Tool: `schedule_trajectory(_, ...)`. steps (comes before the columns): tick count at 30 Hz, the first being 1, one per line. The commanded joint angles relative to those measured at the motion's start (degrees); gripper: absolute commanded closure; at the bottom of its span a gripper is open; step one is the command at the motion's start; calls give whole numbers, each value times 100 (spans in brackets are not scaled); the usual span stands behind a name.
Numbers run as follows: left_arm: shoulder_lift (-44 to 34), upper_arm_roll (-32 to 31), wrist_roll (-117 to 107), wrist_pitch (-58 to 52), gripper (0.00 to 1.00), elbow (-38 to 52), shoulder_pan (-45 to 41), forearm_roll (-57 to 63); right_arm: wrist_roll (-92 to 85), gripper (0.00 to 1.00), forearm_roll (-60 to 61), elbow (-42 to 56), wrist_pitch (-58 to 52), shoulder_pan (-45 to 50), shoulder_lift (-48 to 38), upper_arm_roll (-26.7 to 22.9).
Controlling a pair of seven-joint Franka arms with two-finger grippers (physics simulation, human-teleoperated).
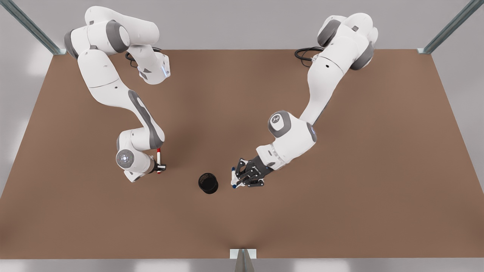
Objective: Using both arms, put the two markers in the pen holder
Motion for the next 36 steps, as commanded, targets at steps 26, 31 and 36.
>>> schedule_trajectory(26,1989,1400,-1448,3081,79,1498,-2034,47,35,79,-322,3258,-346,471,-477,651)
schedule_trajectory(31,2007,1426,-1448,3089,79,1498,-2130,55,-9,79,-331,3249,-355,418,-477,651)
schedule_trajectory(36,2068,1760,-1448,3292,0,1445,-2411,222,-9,79,-322,3249,-346,409,-477,651)
